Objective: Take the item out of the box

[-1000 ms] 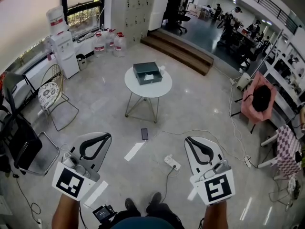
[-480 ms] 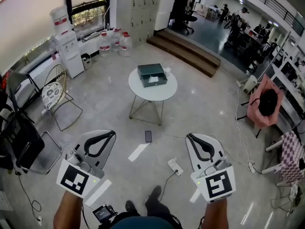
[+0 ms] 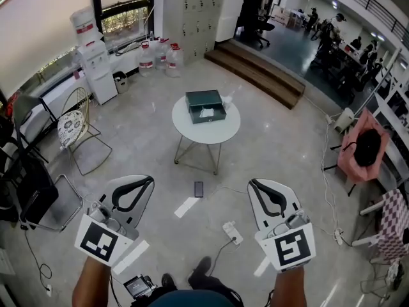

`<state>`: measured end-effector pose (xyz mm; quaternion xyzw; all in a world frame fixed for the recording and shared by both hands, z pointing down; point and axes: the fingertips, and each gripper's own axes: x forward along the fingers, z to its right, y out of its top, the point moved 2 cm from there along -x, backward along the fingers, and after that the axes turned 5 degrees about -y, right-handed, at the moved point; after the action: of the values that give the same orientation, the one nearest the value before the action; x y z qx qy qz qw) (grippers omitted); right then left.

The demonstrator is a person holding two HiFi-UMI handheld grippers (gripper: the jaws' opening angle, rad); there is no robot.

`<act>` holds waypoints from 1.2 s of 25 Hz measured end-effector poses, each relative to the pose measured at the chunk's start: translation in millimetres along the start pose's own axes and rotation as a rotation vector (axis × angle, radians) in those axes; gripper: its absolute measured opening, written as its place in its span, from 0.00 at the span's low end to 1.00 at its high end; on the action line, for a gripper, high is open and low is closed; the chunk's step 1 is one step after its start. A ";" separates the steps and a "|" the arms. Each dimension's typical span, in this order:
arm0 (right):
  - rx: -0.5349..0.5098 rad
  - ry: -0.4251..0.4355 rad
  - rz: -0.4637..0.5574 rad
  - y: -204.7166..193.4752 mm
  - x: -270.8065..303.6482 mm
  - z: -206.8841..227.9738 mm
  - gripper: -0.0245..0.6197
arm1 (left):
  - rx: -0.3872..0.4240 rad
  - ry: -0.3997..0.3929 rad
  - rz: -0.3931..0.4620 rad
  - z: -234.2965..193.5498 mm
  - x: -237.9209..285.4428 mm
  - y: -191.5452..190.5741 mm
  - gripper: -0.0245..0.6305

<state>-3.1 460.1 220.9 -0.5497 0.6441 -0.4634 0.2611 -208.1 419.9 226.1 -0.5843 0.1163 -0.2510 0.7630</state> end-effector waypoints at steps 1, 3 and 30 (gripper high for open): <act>0.000 0.006 0.002 -3.9 5.0 8.8 0.10 | -0.001 0.005 -0.003 -1.5 10.1 0.3 0.07; 0.003 0.015 0.007 -11.2 14.5 25.9 0.10 | 0.001 0.013 -0.007 -4.4 29.6 1.6 0.07; 0.038 -0.095 -0.074 -47.8 156.7 157.1 0.10 | -0.005 -0.117 0.050 -136.7 225.6 -7.6 0.07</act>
<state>111.4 264.1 222.1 -0.5896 0.6013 -0.4581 0.2844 -83.2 187.5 219.8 -0.5966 0.0866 -0.1971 0.7731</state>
